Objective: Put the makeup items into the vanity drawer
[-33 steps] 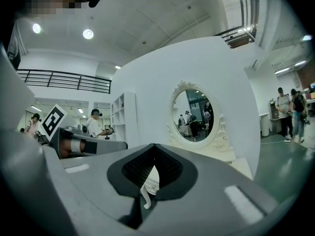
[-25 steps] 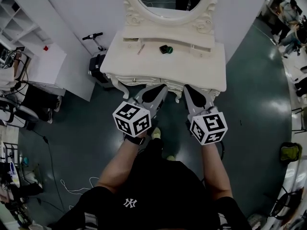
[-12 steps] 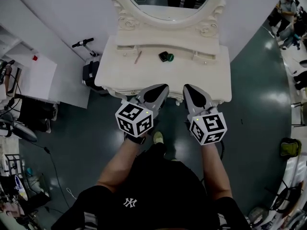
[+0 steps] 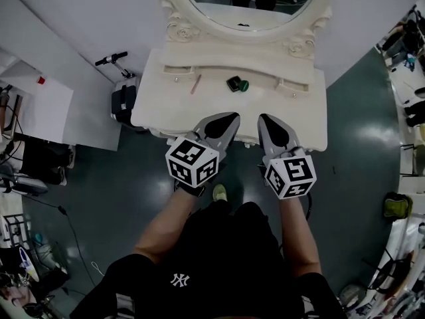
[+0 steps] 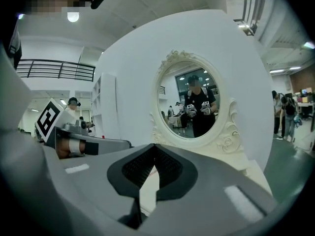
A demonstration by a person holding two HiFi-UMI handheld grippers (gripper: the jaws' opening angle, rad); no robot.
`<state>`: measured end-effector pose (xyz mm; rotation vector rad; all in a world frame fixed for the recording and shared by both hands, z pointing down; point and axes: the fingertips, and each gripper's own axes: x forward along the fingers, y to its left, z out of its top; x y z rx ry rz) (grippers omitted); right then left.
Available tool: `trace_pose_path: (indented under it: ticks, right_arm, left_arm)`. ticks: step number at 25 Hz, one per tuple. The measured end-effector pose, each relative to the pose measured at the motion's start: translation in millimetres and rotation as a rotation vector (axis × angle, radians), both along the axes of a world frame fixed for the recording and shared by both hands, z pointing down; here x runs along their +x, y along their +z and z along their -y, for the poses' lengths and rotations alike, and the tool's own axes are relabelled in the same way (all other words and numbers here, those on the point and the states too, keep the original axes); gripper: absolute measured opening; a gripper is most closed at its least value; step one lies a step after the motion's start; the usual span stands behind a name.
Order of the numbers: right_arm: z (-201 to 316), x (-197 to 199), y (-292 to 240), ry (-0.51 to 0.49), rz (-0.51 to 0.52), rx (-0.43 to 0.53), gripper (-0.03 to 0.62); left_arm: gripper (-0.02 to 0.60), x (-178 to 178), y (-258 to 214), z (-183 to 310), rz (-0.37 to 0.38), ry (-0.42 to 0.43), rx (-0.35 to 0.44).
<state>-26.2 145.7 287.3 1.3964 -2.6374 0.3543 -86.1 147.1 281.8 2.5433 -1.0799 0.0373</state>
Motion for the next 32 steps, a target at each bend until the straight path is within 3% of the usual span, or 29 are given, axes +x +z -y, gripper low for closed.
trace_pose_path:
  ticks: [17, 32]
  right_arm:
    - [80, -10, 43, -0.054, -0.065, -0.043, 0.029]
    - [178, -3, 114, -0.166, -0.063, -0.155, 0.041]
  left_arm:
    - [0.000, 0, 36, 73, 0.025, -0.049, -0.012]
    - [0.000, 9, 110, 171, 0.057, -0.167, -0.109]
